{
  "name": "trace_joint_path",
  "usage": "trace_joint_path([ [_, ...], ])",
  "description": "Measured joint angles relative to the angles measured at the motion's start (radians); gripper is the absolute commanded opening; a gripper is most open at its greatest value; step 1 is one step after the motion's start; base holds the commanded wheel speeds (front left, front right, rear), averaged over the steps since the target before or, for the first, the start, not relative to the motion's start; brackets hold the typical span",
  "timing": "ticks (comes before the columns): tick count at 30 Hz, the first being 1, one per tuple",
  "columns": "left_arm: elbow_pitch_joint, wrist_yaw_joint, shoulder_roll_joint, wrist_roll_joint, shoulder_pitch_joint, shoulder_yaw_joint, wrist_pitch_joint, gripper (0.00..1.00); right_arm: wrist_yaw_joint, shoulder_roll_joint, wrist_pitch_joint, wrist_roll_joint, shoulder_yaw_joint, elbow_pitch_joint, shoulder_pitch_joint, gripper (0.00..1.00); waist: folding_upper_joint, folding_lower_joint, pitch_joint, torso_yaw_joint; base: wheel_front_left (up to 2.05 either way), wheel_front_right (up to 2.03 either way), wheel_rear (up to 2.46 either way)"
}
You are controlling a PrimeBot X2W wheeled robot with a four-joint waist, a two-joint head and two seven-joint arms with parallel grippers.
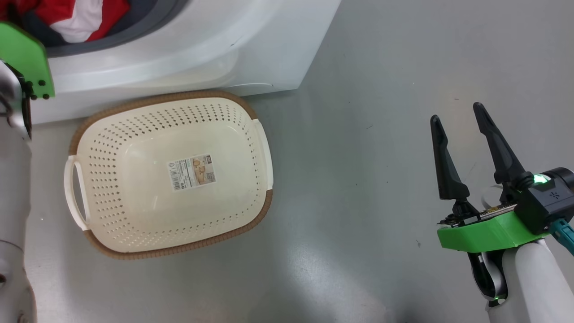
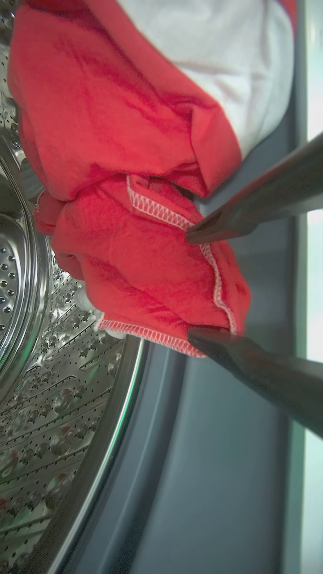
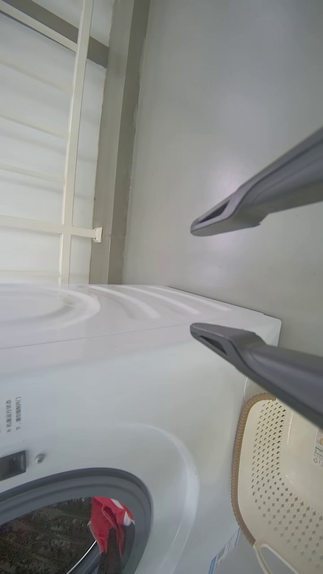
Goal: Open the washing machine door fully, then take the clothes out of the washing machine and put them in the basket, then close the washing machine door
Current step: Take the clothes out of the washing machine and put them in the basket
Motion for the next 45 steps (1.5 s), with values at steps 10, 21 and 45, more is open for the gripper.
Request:
trace_joint_path([
  [10,0.024,0.000,0.009,-0.019,-0.008,0.000,0.034,0.00,0.000,0.000,0.000,0.007,0.007,-0.001,0.000,1.00,0.0000,0.0000,0.014,-0.012,0.00,0.00,0.00],
  [21,0.028,-0.006,0.009,-0.033,-0.006,-0.013,-0.062,0.00,0.000,0.000,0.000,0.007,0.009,0.002,0.000,1.00,0.0000,0.0000,0.008,-0.005,0.00,0.00,0.00],
  [45,-0.262,-0.123,-0.031,-0.194,0.119,0.075,-0.213,0.00,0.000,0.000,0.000,0.013,-0.002,0.006,-0.001,1.00,0.0000,0.0000,-0.015,0.030,0.00,0.00,0.00],
])
